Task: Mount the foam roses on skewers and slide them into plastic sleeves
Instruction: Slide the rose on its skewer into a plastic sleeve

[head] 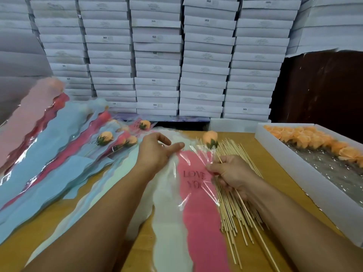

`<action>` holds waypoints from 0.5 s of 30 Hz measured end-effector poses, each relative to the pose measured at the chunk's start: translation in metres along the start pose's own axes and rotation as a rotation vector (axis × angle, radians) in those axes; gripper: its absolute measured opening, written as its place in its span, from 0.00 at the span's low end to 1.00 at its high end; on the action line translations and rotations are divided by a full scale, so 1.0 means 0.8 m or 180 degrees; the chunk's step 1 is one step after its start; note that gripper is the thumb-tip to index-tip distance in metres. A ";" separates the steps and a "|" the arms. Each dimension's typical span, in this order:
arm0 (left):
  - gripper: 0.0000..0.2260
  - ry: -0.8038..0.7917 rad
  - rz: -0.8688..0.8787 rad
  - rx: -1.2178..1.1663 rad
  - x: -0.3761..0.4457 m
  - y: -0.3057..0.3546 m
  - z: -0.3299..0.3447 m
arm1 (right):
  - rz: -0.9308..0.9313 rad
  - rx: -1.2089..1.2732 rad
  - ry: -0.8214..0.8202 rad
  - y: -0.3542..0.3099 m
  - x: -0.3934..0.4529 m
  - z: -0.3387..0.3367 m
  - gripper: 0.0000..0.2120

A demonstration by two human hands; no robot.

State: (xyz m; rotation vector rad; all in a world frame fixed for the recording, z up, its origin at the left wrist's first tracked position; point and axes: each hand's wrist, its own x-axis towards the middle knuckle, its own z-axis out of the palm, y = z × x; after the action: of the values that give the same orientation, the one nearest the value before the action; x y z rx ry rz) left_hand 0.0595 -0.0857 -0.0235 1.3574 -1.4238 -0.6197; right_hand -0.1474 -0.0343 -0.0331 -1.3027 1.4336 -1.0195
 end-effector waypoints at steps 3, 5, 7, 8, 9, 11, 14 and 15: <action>0.24 0.0297 0.0517 0.1561 0.037 -0.003 -0.026 | 0.0024 -0.0244 0.0145 0.000 0.002 -0.001 0.05; 0.28 0.0126 0.0442 0.2716 0.061 -0.015 -0.057 | 0.0001 -0.0241 0.0167 0.001 0.004 -0.003 0.06; 0.34 -0.0157 0.0289 0.4080 0.080 -0.030 -0.085 | -0.0028 -0.0253 0.0134 0.000 0.003 -0.002 0.05; 0.33 -0.0185 0.0403 0.4427 0.086 -0.031 -0.090 | -0.0045 -0.0268 0.0107 0.000 0.002 -0.001 0.05; 0.30 -0.0156 0.0613 0.4391 0.089 -0.024 -0.086 | -0.0070 -0.0281 0.0084 0.001 0.002 -0.001 0.05; 0.23 -0.0196 0.0984 0.3383 0.081 -0.001 -0.057 | -0.0083 -0.0307 0.0057 0.002 0.003 -0.001 0.06; 0.17 -0.0947 0.0704 0.1360 0.045 0.025 0.000 | -0.0072 -0.0213 0.0022 0.000 0.001 -0.003 0.06; 0.18 -0.1187 0.0540 0.0929 0.032 0.027 0.014 | -0.0093 -0.0194 0.0028 -0.001 0.000 -0.004 0.06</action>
State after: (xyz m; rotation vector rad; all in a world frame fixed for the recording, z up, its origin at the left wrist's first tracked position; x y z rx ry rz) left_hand 0.0451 -0.1078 0.0002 1.3711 -1.9712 -0.5894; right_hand -0.1504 -0.0347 -0.0318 -1.3680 1.4662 -1.0086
